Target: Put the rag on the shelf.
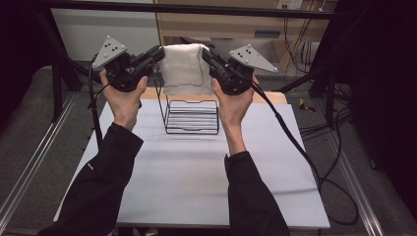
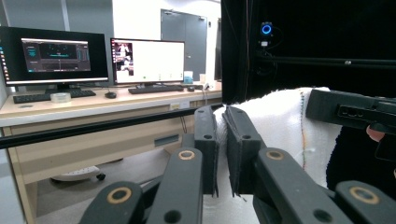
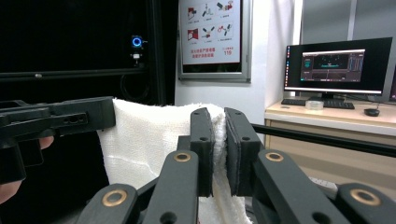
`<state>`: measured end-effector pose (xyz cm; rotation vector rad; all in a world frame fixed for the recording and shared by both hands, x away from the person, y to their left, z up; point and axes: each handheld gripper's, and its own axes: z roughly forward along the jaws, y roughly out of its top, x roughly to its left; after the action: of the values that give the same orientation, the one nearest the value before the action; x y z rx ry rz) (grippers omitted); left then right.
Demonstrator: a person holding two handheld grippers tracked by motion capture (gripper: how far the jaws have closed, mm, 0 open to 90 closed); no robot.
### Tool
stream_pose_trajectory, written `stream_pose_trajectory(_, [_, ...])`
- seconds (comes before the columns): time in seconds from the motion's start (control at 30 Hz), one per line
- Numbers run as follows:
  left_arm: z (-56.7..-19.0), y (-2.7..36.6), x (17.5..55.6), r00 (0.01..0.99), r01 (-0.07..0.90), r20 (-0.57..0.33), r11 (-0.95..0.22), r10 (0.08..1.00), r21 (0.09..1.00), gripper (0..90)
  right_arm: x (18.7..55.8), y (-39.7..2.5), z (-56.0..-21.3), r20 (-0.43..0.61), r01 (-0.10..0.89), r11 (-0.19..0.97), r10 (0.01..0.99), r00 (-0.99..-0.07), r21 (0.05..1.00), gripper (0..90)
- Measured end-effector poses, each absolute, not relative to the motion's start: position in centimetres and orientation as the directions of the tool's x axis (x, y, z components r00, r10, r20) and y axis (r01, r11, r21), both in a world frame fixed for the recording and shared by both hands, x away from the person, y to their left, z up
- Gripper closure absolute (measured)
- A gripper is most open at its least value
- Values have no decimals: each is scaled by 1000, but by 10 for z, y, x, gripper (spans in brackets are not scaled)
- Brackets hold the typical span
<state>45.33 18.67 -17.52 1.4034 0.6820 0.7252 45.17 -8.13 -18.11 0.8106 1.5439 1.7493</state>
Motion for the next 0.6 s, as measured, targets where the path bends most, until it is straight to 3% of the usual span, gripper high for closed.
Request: stream_pose_trajectory(0.6, [-151, 184, 471, 601, -57, 17, 22, 799, 998, 835, 472, -79, -158, 17, -88, -83, 815, -579, 993, 829])
